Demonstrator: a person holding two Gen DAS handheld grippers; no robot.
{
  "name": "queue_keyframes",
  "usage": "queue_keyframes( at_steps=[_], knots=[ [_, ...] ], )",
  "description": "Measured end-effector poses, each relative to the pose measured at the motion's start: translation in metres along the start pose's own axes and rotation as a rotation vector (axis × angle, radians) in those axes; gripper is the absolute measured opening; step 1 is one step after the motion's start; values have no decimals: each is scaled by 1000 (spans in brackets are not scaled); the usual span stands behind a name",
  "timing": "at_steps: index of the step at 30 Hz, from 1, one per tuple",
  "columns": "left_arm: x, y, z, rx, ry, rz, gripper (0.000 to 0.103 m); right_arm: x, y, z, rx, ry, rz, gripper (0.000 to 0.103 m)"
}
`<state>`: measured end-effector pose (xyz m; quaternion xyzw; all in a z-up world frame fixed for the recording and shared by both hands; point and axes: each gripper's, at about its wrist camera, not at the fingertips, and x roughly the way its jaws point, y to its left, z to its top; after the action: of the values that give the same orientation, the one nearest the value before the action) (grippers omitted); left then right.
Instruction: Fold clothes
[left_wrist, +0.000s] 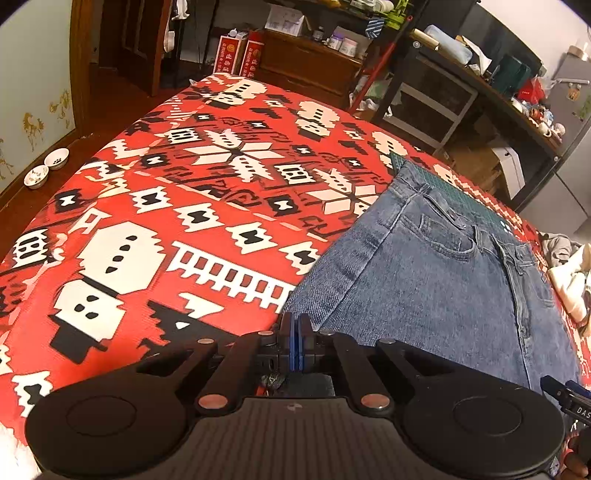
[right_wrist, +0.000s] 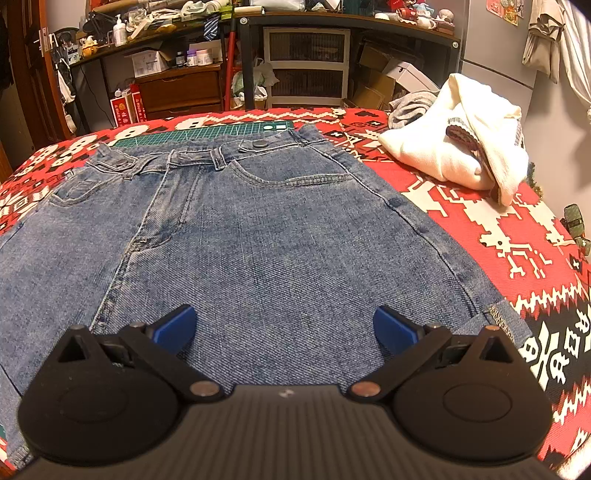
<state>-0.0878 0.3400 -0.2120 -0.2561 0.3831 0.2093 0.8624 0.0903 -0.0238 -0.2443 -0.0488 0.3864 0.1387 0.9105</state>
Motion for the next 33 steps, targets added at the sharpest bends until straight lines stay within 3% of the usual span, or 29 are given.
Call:
queue_keyframes(
  at_steps=[7, 16, 23, 28, 29, 31, 33],
  knots=[
    [6, -14, 4, 72, -10, 61, 4, -1, 0, -1, 0, -1, -1, 103],
    [21, -31, 16, 112, -9, 63, 6, -2, 0, -2, 0, -4, -1, 103],
    [15, -36, 16, 184, 31, 170, 8, -2, 0, -2, -2, -4, 1, 103],
    [-1, -19, 7, 136, 29, 100, 8, -2, 0, -2, -2, -3, 0, 103],
    [-5, -16, 6, 127, 24, 114, 8, -2, 0, -1, -2, -3, 0, 103],
    [-12, -11, 4, 120, 14, 144, 25, -2, 0, -1, -1, -3, 1, 103],
    [-16, -6, 2, 113, 9, 142, 27, -2, 0, -1, 0, -3, 0, 103]
  ],
)
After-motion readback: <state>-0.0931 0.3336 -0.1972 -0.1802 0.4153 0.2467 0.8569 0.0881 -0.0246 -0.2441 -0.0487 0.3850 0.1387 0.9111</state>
